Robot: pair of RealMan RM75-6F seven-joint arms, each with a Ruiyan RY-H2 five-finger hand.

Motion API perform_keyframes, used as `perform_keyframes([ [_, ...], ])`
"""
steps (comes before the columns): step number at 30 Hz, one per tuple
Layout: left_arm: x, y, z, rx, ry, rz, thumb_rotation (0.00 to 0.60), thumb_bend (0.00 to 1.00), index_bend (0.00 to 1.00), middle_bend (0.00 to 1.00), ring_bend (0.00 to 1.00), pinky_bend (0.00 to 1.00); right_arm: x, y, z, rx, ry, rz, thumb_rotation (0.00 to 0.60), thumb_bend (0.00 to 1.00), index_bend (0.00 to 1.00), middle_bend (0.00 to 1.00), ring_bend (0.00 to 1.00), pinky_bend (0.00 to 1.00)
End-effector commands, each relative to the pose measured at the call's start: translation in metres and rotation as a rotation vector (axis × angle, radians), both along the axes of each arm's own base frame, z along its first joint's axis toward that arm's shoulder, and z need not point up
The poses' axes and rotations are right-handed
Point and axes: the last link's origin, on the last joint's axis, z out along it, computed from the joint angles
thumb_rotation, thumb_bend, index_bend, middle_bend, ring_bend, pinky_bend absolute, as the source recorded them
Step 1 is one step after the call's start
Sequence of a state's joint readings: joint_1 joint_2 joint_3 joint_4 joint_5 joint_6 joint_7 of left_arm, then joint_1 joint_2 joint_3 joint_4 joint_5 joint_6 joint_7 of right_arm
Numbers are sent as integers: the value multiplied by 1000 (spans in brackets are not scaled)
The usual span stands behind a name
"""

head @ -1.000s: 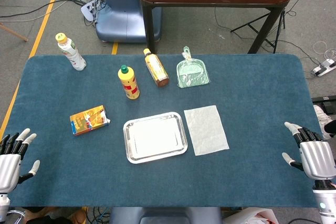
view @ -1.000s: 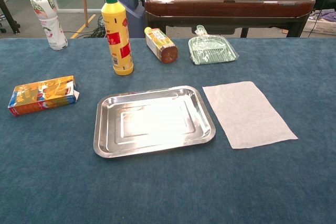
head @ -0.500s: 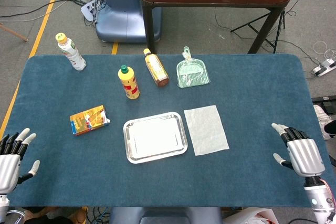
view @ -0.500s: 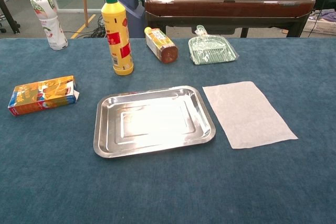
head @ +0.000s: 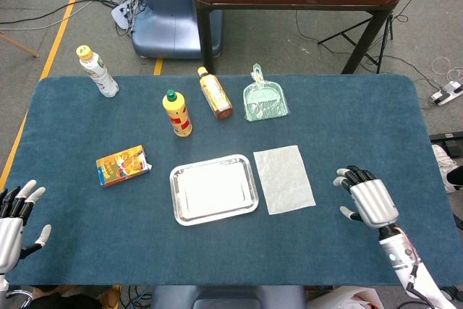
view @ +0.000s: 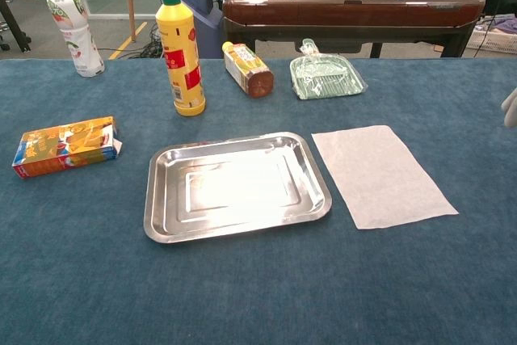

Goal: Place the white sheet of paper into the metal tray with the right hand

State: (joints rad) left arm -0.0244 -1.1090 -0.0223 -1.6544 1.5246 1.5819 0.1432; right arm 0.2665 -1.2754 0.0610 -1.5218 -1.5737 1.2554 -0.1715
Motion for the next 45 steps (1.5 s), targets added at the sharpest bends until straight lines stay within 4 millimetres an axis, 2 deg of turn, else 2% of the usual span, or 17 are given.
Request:
perform_keyframes([
  [1, -1, -2, 1, 4, 0, 5, 600, 306, 167, 81, 62, 14, 4, -8, -17, 51, 12, -1, 600, 214, 406, 278, 157, 311],
  [13, 0, -6, 2, 4, -6, 2, 600, 307, 167, 81, 62, 14, 13, -25, -62, 158, 51, 5, 600, 214, 435, 299, 157, 311],
  [21, -2, -10, 3, 11, -9, 9, 600, 307, 168, 80, 62, 14, 15, -30, -79, 187, 61, 12, 600, 214, 435, 302, 157, 311],
  [34, -2, -9, 3, 5, -9, 6, 600, 307, 168, 81, 62, 14, 16, -40, -92, 199, 66, 8, 600, 214, 434, 302, 157, 311],
  [45, -4, -10, 2, 5, -12, 13, 600, 306, 168, 80, 62, 14, 16, -40, -95, 207, 73, 2, 600, 214, 435, 303, 157, 311],
])
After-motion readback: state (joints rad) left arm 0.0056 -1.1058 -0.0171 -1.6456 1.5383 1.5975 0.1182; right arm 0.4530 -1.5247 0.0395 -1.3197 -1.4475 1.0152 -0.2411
